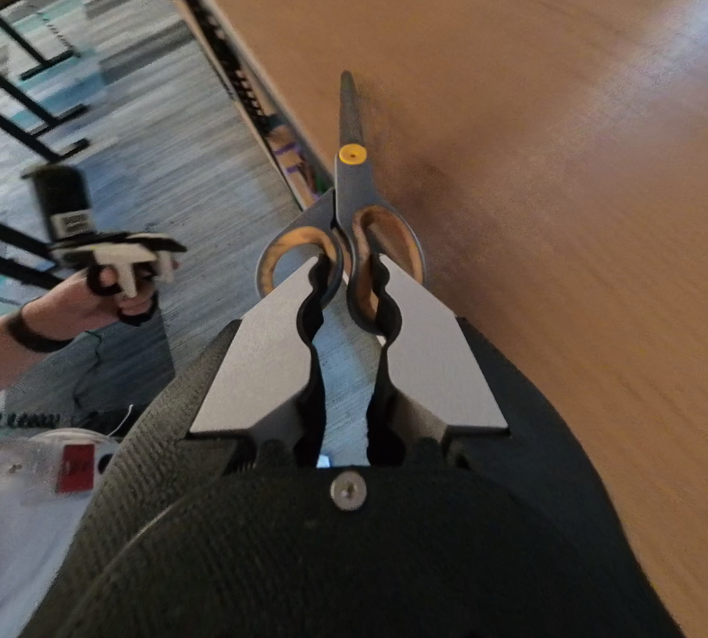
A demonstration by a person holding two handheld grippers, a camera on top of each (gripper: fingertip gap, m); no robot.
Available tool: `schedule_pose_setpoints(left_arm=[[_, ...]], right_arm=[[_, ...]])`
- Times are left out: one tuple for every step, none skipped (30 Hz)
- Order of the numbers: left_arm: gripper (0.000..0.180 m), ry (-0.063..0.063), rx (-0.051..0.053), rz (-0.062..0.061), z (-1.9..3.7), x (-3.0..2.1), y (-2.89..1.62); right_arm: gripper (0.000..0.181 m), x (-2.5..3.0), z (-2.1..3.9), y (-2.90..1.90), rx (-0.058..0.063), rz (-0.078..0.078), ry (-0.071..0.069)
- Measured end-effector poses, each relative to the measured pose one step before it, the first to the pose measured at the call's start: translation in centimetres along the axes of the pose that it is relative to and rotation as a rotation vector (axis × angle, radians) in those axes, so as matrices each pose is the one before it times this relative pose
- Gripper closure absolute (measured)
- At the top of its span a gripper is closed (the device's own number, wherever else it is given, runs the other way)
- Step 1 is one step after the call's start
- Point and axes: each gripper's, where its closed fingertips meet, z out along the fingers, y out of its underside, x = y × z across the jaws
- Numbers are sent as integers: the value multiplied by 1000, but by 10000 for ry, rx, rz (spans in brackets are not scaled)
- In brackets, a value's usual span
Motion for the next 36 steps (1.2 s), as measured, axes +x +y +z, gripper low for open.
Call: schedule_pose_setpoints(left_arm=[[145, 474, 476, -533, 800, 1006, -843], [138, 241, 413, -487, 425, 669, -700], [133, 149, 278, -319, 49, 569, -470], [126, 39, 203, -223, -311, 436, -309], [122, 5, 201, -149, -674, 402, -272], [119, -24, 267, -91, -999, 362, -320], [115, -109, 318, -96, -1270, 202, -403], [115, -113, 351, -74, -1456, 147, -469], [116, -80, 391, 1, -1557, 132, -550], [116, -168, 308, 58, -1598, -83, -465], [116, -223, 132, 87, -1565, -284, -283], [118, 7, 35, 62, -1500, -9, -213], [125, 225, 2, -9, -1418, 278, -266], [134, 297, 42, 15, -1363, 394, -432], [149, 283, 22, 82, -1281, 370, -517], [166, 265, -37, 118, -1196, 329, -526], [172, -46, -79, 33, -1096, -125, -565], [173, -249, -67, -21, -1057, -456, -685], [173, -227, -135, -79, -1038, -486, -736], [173, -267, -206, -160, -1051, -612, -757], [173, -302, -235, -194, -1077, -748, -795], [173, -350, -302, -256, -1084, -855, -721], [173, -267, -374, -260, -1062, -756, -607], [174, -296, -429, -210, -1069, -714, -507], [174, -269, -351, -113, -1040, -605, -527], [174, -180, -350, -100, -923, -499, -451], [174, -193, -380, -177, -750, -577, -310], [174, -186, -344, -172, -545, -613, -227], [174, -194, -330, -161, -370, -643, -148], [174, -135, -300, -192, -246, -578, -145], [174, -28, -187, -304, -156, -451, -288], [175, 20, -71, -306, -113, -418, -466], [175, 9, -79, -195, -49, -457, -535], [175, -85, -98, -47, 13, -587, -574], [175, -136, -63, -12, 85, -664, -675], [176, -96, -13, -99, 151, -641, -785]], right_arm=[[159, -2289, 337, -44, 223, -497, -280], [159, -2393, 450, -15, 252, -620, -207], [159, -2467, 556, 130, 180, -597, -177], [159, -2561, 692, 222, 183, -536, -243], [159, -2494, 846, 395, 124, -494, -274], [159, -2363, 959, 465, 154, -327, -318], [159, -2370, 1119, 543, 179, 79, -518], [159, -2240, 1291, 748, 118, 245, -644], [159, -2040, 1427, 843, 133, 229, -673], [160, -1797, 1525, 992, 28, 283, -688], [160, -1587, 1610, 1081, -86, 465, -748], [160, -1347, 1606, 813, 50, 762, -790], [160, -1125, 1635, 788, 66, 927, -831], [160, -888, 1630, 919, -41, 903, -832], [160, -592, 1565, 755, 3, 820, -706], [160, -304, 1519, 715, -16, 681, -560], [160, 42, 1467, 643, -58, 627, -410], [160, 256, 1389, 238, 150, 506, -315], [160, 374, 1367, 70, 193, 427, -306], [160, 433, 1448, 76, 125, 359, -301], [161, 533, 1530, 72, 64, 306, -245], [160, 598, 1629, 185, -29, 200, -202], [160, 596, 1696, 341, -175, 97, -184], [160, 368, 1750, 339, -200, 76, -295], [160, 405, 1764, 323, -187, 187, -239], [160, 389, 1772, 229, -119, 213, -206], [159, 265, 1745, 101, 8, 168, -238], [154, 221, 1667, 52, 53, 215, -265], [150, 249, 1556, 41, 9, 301, -238], [146, 180, 1390, -31, 8, 317, -259], [146, 130, 1173, -160, 35, 253, -255], [146, 211, 957, -414, 173, 185, -173], [146, 330, 790, -541, 253, 123, -94], [145, 473, 644, -536, 228, 121, -42], [145, 518, 499, -607, 208, 164, -63], [145, 563, 345, -779, 264, 197, -83]])
